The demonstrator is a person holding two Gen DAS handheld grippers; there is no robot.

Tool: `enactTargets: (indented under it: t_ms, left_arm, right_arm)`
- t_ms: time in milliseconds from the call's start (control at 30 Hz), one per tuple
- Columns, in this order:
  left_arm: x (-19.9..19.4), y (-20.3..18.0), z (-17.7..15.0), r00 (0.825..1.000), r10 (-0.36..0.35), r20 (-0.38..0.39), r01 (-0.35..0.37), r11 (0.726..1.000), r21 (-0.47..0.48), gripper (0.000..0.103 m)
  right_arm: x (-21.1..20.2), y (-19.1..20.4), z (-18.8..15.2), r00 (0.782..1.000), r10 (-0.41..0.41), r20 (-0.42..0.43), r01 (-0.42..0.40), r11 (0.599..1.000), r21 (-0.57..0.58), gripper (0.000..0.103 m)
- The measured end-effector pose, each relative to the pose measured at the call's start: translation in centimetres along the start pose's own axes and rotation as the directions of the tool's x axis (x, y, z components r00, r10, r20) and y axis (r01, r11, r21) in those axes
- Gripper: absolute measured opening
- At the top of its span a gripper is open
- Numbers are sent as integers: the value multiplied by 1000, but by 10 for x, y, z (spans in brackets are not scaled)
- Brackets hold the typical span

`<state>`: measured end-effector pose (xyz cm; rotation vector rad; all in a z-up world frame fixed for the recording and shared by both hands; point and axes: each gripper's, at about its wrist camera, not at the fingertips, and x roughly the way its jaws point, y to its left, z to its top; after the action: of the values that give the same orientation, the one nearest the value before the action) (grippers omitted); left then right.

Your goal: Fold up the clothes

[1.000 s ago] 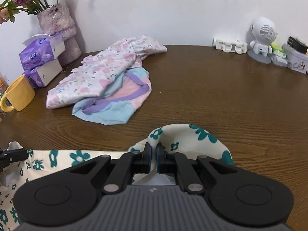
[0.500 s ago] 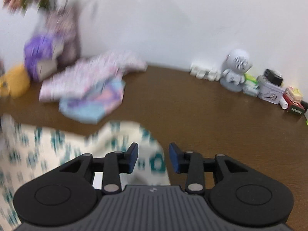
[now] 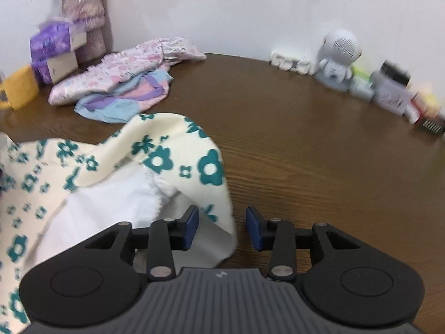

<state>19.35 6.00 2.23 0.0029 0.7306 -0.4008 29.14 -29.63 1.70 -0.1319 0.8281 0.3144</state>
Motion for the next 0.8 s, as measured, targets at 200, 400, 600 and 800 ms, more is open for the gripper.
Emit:
enactTargets:
  t_ms: [200, 400, 600, 800]
  left_arm:
    - [0, -3, -2, 1000, 10, 5, -10, 1000, 20, 37]
    - [2, -7, -3, 1000, 27, 13, -28, 998, 57, 37]
    - [2, -7, -5, 1000, 24, 20, -25, 998, 61, 38]
    - [2, -9, -6, 999, 27, 25, -29, 997, 75, 40]
  right_arm:
    - [-5, 0, 13, 991, -120, 51, 123, 991, -57, 1]
    - [5, 9, 34, 961, -247, 128, 272, 931, -243, 1]
    - [6, -12, 30, 984, -159, 75, 165, 983, -84, 26]
    - [-27, -49, 9, 997, -40, 63, 30, 988, 152, 32]
